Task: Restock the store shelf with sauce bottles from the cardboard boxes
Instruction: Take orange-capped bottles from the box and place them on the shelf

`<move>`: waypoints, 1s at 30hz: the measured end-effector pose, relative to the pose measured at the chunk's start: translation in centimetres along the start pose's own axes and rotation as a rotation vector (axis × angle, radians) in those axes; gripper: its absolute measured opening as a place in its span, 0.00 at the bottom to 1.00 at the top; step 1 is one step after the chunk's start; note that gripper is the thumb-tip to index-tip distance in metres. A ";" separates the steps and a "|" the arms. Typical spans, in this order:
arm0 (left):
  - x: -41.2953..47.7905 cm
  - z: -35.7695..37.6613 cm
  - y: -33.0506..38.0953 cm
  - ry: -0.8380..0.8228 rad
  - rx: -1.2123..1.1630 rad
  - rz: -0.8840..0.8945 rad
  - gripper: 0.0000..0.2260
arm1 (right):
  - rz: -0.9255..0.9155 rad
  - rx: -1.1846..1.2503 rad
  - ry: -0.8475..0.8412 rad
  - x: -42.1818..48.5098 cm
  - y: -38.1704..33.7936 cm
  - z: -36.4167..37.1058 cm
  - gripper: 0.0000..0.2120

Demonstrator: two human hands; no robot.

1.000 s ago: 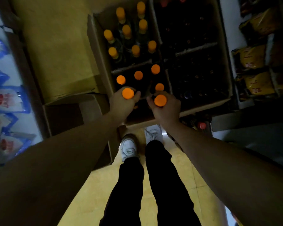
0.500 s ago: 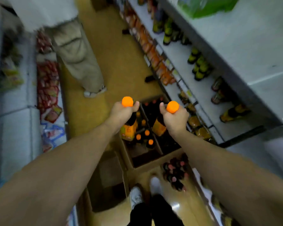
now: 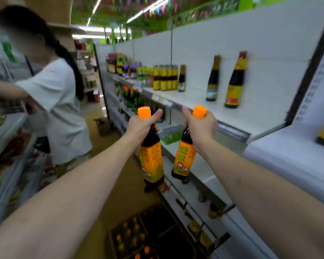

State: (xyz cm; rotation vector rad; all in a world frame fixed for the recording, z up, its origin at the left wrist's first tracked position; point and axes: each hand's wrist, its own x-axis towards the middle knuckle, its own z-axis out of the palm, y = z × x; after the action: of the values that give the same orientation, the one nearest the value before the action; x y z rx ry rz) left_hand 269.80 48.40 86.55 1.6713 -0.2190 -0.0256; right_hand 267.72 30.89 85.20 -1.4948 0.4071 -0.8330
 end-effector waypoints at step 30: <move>-30.1 33.2 24.8 -1.188 -0.328 0.228 0.10 | -0.334 -0.666 1.079 -15.6 -28.4 -44.7 0.21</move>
State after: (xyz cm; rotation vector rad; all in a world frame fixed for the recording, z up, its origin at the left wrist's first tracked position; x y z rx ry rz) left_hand 232.21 18.20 103.84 1.1145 -1.2183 -0.8450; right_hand 219.12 13.79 105.10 -1.6059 1.3534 -1.8933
